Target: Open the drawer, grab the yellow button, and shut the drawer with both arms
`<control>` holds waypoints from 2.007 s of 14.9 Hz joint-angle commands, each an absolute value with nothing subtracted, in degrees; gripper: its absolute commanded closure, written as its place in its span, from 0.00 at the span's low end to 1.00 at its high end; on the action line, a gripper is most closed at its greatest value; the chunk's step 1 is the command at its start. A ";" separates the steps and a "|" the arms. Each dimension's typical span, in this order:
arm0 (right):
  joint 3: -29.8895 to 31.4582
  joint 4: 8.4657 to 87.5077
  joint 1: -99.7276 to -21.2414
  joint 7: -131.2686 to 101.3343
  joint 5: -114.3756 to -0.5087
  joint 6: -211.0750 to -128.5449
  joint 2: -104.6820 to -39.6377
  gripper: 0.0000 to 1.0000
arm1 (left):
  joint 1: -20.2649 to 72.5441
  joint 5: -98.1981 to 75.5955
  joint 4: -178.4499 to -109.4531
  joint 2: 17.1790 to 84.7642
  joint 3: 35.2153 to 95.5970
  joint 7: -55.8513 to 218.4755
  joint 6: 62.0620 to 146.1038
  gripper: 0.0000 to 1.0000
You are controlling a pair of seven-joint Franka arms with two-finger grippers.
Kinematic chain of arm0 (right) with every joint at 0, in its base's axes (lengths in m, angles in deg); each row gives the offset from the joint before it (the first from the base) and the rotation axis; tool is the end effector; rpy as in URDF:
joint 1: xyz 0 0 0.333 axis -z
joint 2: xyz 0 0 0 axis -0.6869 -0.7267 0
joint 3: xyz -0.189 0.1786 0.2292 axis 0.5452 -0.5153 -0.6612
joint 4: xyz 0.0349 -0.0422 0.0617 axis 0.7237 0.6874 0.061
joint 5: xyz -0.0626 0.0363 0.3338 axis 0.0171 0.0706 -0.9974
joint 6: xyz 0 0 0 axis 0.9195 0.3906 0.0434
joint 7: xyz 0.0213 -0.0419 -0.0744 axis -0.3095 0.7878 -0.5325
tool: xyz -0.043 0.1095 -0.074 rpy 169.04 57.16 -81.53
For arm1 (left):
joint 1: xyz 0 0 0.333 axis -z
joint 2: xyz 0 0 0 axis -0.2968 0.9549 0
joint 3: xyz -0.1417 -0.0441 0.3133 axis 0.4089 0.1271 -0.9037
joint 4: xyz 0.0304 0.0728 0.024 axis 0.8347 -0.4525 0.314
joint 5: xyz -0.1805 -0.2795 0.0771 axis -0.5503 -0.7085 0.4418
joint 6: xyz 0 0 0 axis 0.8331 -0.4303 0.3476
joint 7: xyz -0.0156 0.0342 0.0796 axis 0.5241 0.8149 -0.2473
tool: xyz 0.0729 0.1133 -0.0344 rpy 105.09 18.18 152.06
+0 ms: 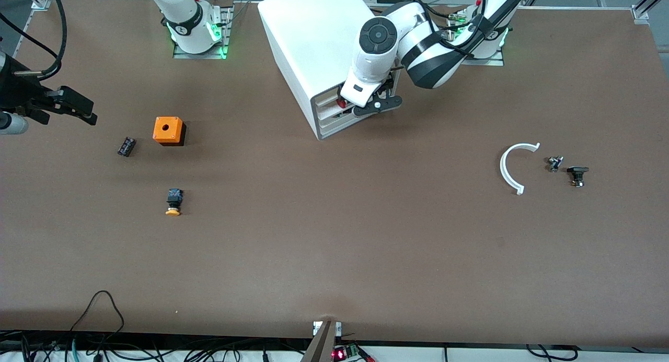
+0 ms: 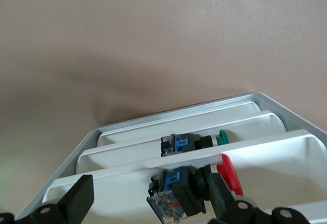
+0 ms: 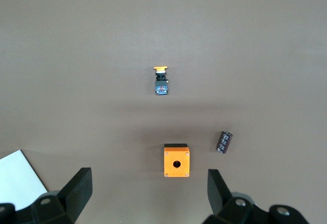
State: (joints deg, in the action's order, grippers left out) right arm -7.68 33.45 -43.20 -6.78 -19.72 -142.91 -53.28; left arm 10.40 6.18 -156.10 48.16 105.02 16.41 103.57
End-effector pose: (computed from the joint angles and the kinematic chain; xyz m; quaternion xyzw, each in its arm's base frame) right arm 0.5267 0.0228 0.6211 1.0000 -0.0031 -0.0035 0.0049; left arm 0.3807 -0.3912 0.3785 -0.9820 -0.1461 0.1196 0.0023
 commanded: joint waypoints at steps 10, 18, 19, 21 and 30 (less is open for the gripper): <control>-8.88 32.55 -42.42 -6.07 -19.72 -141.82 -53.35 0.00 | -6.63 5.60 -140.58 46.53 105.35 47.49 88.45 0.00; -8.88 32.55 -42.51 -5.63 -19.81 -141.99 -53.44 0.00 | -14.02 14.19 -130.81 46.62 105.09 66.29 77.27 0.00; -8.88 32.55 -42.51 -5.63 -19.89 -141.99 -53.53 0.00 | -14.46 15.61 -129.77 46.62 105.09 69.10 77.27 0.00; -8.88 32.55 -42.51 -5.63 -19.81 -141.90 -53.53 0.00 | -16.29 14.75 -126.43 47.06 104.13 76.99 76.66 0.00; -8.88 32.55 -42.51 -5.80 -19.28 -141.90 -53.44 0.00 | 7.92 -3.01 -128.60 37.41 62.41 98.13 80.25 0.00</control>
